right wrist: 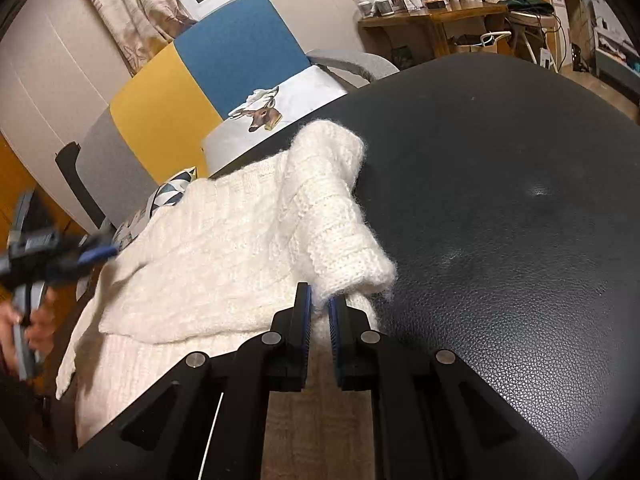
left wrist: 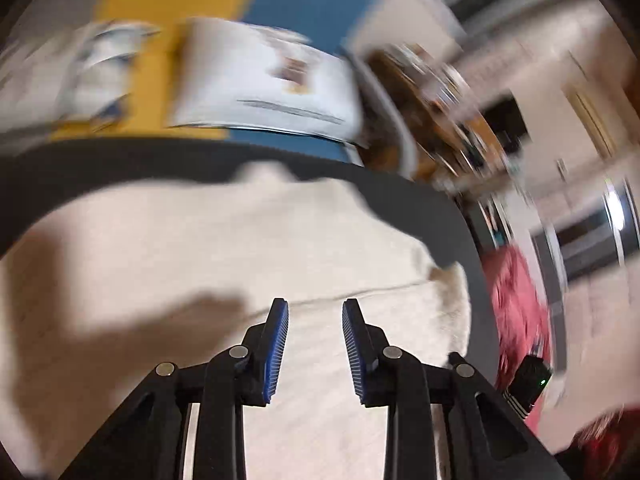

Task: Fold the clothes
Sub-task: 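Fold the sleeve over the body with the right gripper and release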

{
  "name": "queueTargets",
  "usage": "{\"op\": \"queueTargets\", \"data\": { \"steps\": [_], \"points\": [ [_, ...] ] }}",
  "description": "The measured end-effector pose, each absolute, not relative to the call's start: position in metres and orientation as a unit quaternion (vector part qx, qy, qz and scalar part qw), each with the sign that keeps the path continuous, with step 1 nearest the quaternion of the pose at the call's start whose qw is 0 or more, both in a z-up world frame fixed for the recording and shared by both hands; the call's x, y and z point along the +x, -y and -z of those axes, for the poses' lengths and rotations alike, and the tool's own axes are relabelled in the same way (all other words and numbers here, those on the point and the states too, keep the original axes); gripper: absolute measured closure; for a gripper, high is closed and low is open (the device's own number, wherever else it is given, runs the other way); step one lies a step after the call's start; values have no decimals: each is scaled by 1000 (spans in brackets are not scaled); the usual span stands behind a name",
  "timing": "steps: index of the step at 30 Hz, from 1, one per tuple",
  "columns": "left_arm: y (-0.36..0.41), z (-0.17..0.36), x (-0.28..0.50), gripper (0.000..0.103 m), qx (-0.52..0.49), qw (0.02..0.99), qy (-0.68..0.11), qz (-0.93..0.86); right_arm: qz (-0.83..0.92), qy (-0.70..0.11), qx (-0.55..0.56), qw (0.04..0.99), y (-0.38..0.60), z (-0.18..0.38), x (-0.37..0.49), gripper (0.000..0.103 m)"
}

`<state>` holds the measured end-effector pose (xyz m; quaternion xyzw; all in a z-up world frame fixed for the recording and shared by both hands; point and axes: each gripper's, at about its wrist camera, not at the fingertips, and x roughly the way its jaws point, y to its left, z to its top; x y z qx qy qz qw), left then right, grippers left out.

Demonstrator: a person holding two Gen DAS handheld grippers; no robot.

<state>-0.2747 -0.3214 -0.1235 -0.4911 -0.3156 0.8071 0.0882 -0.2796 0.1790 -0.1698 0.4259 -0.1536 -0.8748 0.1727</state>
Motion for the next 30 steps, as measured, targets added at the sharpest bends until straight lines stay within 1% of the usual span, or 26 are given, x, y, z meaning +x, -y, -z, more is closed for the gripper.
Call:
{"op": "queueTargets", "data": {
  "steps": [4, 6, 9, 11, 19, 21, 22, 23, 27, 30],
  "points": [
    [370, 152, -225, 75, -498, 20, 361, -788, 876, 140, 430, 169, -175, 170, -278, 93],
    [384, 167, -213, 74, -500, 14, 395, -771, 876, 133, 432, 168, -174, 171, -277, 93],
    [383, 183, -213, 74, -487, 37, 430, -759, 876, 130, 435, 161, -172, 170, -279, 93],
    [380, 187, -218, 70, -483, 52, 438, -756, 877, 127, 437, 155, -171, 170, -281, 93],
    [353, 188, -255, 70, -500, 94, 422, -751, 866, 171, 447, 146, -174, 172, -283, 93],
    [343, 185, -262, 74, -506, 103, 416, -749, 862, 184, 450, 145, -176, 172, -285, 92],
    [341, 182, -259, 83, -504, 107, 406, -755, 860, 189, 450, 146, -177, 173, -286, 92],
    [339, 178, -257, 98, -500, 111, 397, -762, 859, 195, 449, 147, -179, 173, -287, 92],
    [335, 145, -236, 98, -435, 112, 386, -806, 864, 196, 438, 151, -179, 169, -290, 92],
    [343, 136, -223, 98, -418, 96, 386, -817, 862, 194, 440, 161, -176, 169, -292, 92]
  ]
}}
